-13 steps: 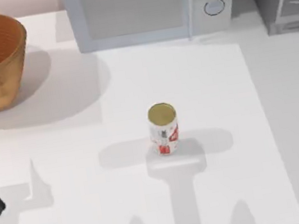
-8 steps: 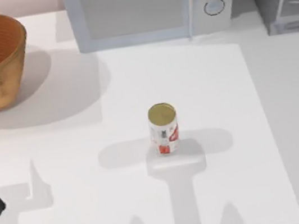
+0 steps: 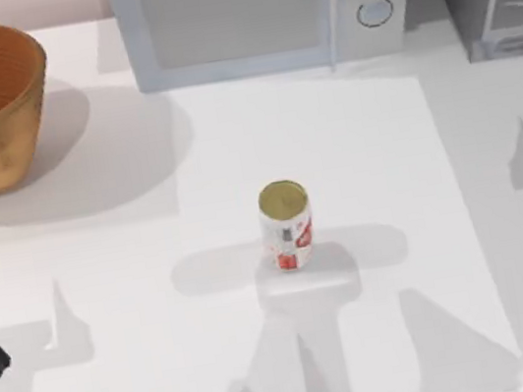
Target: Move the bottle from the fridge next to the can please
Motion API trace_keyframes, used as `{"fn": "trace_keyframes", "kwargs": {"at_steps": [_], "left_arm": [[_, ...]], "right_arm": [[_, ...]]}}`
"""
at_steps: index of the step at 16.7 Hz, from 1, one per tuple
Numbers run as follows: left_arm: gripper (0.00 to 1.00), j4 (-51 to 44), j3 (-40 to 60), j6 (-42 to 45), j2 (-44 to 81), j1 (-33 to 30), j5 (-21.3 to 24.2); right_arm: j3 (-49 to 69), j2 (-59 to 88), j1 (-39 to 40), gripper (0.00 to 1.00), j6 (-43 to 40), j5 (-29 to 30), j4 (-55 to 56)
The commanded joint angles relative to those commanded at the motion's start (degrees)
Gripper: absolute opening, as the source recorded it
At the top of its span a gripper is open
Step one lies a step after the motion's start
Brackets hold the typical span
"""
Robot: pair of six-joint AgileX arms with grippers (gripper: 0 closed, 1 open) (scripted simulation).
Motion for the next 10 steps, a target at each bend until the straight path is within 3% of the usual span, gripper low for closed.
{"fn": "trace_keyframes", "kwargs": {"at_steps": [10], "left_arm": [[1.0,0.0,0.0,0.0,0.0,0.0,0.0]], "right_arm": [[26.23,64.69,-5.81,1.0,0.34,-5.03,30.32]]}}
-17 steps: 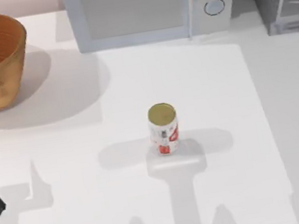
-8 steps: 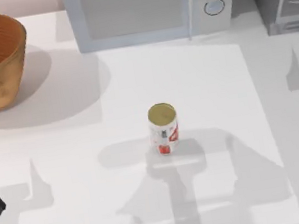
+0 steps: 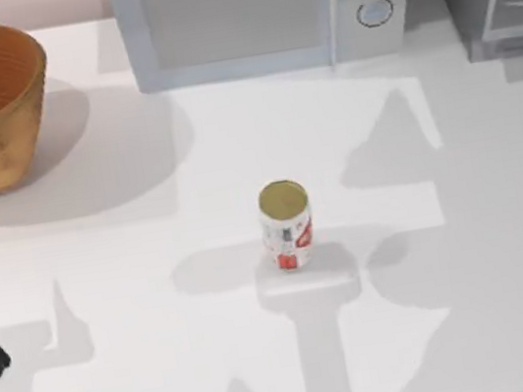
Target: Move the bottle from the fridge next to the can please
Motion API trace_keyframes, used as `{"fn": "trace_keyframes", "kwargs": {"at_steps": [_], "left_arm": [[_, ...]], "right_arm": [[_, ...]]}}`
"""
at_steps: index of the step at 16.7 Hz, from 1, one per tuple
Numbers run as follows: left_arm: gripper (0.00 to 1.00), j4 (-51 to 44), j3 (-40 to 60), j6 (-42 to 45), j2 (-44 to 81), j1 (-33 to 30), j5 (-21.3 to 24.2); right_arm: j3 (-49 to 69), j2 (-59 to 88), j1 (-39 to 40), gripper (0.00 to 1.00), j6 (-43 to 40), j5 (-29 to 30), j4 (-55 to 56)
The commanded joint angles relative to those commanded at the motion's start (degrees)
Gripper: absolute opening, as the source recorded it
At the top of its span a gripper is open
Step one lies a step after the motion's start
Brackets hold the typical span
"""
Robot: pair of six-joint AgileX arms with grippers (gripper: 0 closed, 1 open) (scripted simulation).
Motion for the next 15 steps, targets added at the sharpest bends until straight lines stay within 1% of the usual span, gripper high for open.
{"fn": "trace_keyframes", "kwargs": {"at_steps": [3,5,12,15], "left_arm": [[1.0,0.0,0.0,0.0,0.0,0.0,0.0],[1.0,0.0,0.0,0.0,0.0,0.0,0.0],[1.0,0.0,0.0,0.0,0.0,0.0,0.0],[1.0,0.0,0.0,0.0,0.0,0.0,0.0]], "right_arm": [[5.1,10.11,-1.12,1.0,0.02,-0.92,5.87],[7.16,13.83,-1.55,1.0,0.02,-1.31,8.24],[7.83,15.09,-1.4,1.0,0.01,-1.35,8.89],[11.57,17.14,-1.27,1.0,0.0,-0.96,7.43]]}}
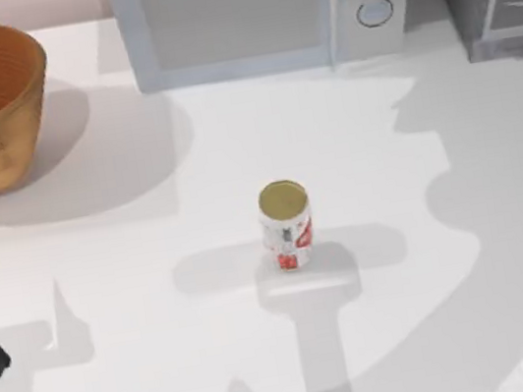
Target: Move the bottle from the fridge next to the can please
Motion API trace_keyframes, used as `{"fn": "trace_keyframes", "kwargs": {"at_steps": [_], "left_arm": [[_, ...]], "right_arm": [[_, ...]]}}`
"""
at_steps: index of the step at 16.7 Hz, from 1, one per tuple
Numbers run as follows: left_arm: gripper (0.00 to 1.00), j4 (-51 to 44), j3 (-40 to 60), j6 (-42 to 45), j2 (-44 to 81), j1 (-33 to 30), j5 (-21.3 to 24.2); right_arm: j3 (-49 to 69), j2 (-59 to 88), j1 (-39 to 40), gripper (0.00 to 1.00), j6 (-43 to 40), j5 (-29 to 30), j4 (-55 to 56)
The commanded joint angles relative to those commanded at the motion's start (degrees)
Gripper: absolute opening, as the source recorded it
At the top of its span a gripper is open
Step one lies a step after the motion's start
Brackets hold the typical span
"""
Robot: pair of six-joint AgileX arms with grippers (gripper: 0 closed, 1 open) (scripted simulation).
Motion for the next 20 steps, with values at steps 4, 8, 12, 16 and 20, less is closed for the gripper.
{"fn": "trace_keyframes", "kwargs": {"at_steps": [4,8,12,16,20], "left_arm": [[1.0,0.0,0.0,0.0,0.0,0.0,0.0],[1.0,0.0,0.0,0.0,0.0,0.0,0.0],[1.0,0.0,0.0,0.0,0.0,0.0,0.0],[1.0,0.0,0.0,0.0,0.0,0.0,0.0],[1.0,0.0,0.0,0.0,0.0,0.0,0.0]], "right_arm": [[8.28,4.54,0.6,1.0,-0.04,0.64,-3.71],[13.03,7.04,0.97,1.0,-0.06,1.04,-6.0],[13.03,7.04,0.97,0.92,-0.06,1.04,-6.0],[13.03,7.04,0.97,0.62,-0.06,1.04,-6.0],[13.03,7.04,0.97,0.32,-0.06,1.04,-6.0]]}}
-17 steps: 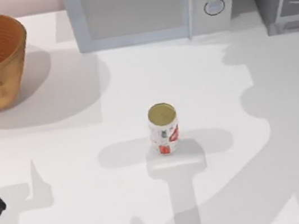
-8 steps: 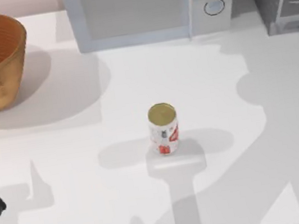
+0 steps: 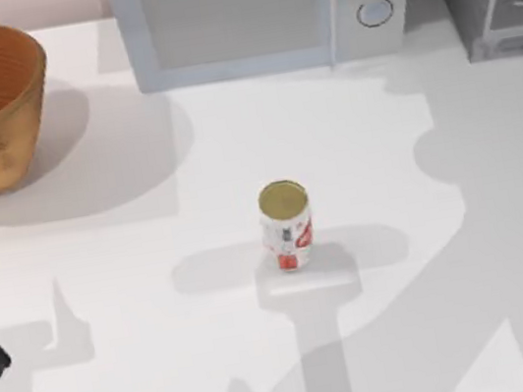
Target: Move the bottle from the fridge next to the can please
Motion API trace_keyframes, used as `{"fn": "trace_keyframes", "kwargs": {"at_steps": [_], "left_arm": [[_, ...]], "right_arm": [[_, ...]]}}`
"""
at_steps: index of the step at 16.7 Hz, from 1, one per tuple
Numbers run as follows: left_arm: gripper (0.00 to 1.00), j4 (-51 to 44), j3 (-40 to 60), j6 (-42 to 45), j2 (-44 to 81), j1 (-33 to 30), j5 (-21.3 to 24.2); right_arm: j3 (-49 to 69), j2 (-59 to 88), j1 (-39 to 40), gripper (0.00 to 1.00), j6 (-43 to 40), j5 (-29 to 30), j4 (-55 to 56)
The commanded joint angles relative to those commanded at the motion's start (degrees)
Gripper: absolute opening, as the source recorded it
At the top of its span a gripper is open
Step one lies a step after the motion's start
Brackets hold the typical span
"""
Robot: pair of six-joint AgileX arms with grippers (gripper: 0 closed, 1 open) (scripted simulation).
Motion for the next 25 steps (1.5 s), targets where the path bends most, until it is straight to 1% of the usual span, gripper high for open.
{"fn": "trace_keyframes", "kwargs": {"at_steps": [4,5,14,21,25], "left_arm": [[1.0,0.0,0.0,0.0,0.0,0.0,0.0],[1.0,0.0,0.0,0.0,0.0,0.0,0.0],[1.0,0.0,0.0,0.0,0.0,0.0,0.0],[1.0,0.0,0.0,0.0,0.0,0.0,0.0],[1.0,0.0,0.0,0.0,0.0,0.0,0.0]], "right_arm": [[0.0,0.0,0.0,0.02,0.0,0.0,0.0],[0.0,0.0,0.0,0.0,0.0,0.0,0.0],[0.06,-0.29,-0.17,0.0,0.09,-0.02,-0.18],[2.18,-6.21,-0.19,0.0,0.15,-0.08,-8.93],[2.36,-6.53,-0.17,0.0,0.23,-0.13,-9.15]]}}
